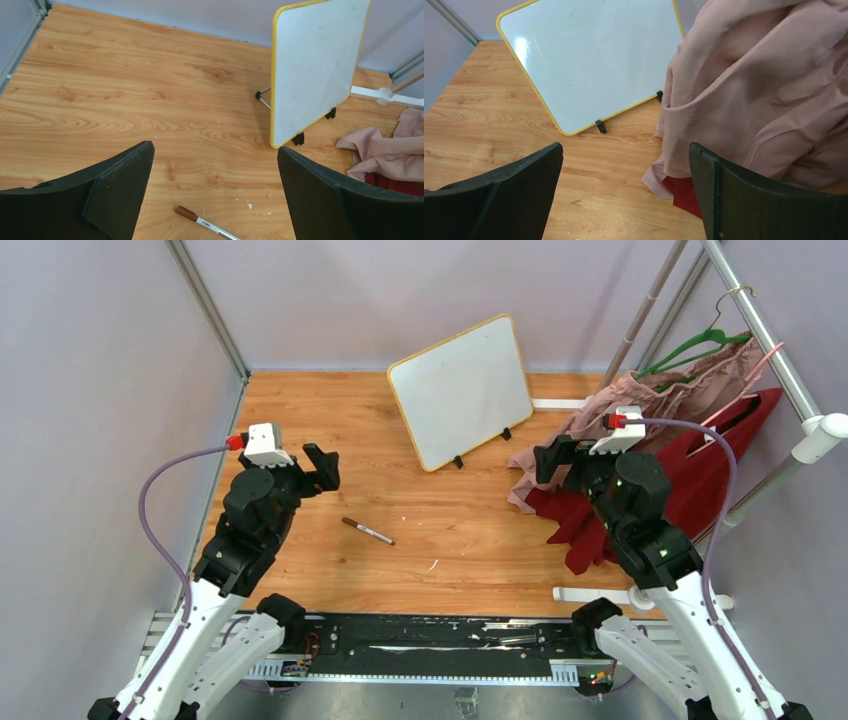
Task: Write a sentence on the whiteboard
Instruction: Move the whiteboard to the center of the board.
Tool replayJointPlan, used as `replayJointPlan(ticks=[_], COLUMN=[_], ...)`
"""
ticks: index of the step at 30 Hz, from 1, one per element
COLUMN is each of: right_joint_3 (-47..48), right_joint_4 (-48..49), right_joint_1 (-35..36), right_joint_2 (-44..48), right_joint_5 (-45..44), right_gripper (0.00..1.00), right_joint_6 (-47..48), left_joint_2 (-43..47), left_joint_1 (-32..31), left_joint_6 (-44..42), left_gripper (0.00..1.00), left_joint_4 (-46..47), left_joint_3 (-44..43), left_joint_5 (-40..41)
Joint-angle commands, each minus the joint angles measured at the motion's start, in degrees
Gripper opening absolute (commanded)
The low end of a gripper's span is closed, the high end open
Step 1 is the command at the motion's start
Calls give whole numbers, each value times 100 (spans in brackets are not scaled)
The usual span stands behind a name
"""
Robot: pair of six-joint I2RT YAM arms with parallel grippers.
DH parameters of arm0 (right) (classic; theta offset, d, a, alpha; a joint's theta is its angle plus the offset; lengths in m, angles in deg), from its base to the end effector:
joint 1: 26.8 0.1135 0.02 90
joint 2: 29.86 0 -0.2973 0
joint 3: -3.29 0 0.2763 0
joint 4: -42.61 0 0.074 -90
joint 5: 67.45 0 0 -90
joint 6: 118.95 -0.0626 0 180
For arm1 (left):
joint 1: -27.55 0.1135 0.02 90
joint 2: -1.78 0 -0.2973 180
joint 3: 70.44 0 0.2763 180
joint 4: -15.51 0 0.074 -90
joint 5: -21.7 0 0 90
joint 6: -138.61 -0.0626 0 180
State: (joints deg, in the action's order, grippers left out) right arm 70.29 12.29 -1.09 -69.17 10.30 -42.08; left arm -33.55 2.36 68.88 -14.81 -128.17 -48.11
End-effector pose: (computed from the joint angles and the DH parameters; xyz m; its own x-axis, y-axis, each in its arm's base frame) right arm 0.1586 0.0616 0.4240 -0.0932 0.2015 -0.9750 -0.2175 0.9515 0.2174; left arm 0.1580 -0.0504 0.3724 -0.1482 -0.2896 -0.9456 0.0414 0.9535 -0.2985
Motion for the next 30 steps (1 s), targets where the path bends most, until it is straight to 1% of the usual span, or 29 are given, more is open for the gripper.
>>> replayJointPlan(ticks=[1,8,12,14,16,17,18,19,21,24,27,30], right_joint_3=[-54,-2,262,481,716,835,922,968,941,603,159,-292], right_joint_4=[-50,33,-94,-209,-334,-388,-422,-416,-293,101,557,940], right_joint_1=[-81,-11,136,348,781,1082,1437,1737,2067,2101,2108,2096], right_joint_2=[132,261,141,-30,-280,-428,-573,-736,-937,-1136,-1379,-1682], right_joint_5=[349,972,1553,1745,1640,1424,1113,579,197,228,383,-60], right_gripper=[99,98,94,92,90,90,90,90,90,90,88,87], right_joint_6=[10,382,660,797,952,1053,1152,1210,1184,849,473,-3], left_joint_2=[158,225,251,263,270,264,262,252,231,68,-316,-777], left_joint_1=[76,96,102,106,106,109,111,106,105,105,110,110], left_joint_6=[144,168,125,69,28,9,-1,3,-9,-15,47,124], left_gripper=[100,100,100,100,100,100,100,100,100,100,100,98], left_joint_4=[175,227,305,401,508,554,584,602,649,796,806,572], left_joint_3=[52,86,134,179,234,252,270,280,310,337,193,-81], left_joint_5=[121,103,-9,-192,-410,-500,-563,-608,-676,-940,-1298,-1381])
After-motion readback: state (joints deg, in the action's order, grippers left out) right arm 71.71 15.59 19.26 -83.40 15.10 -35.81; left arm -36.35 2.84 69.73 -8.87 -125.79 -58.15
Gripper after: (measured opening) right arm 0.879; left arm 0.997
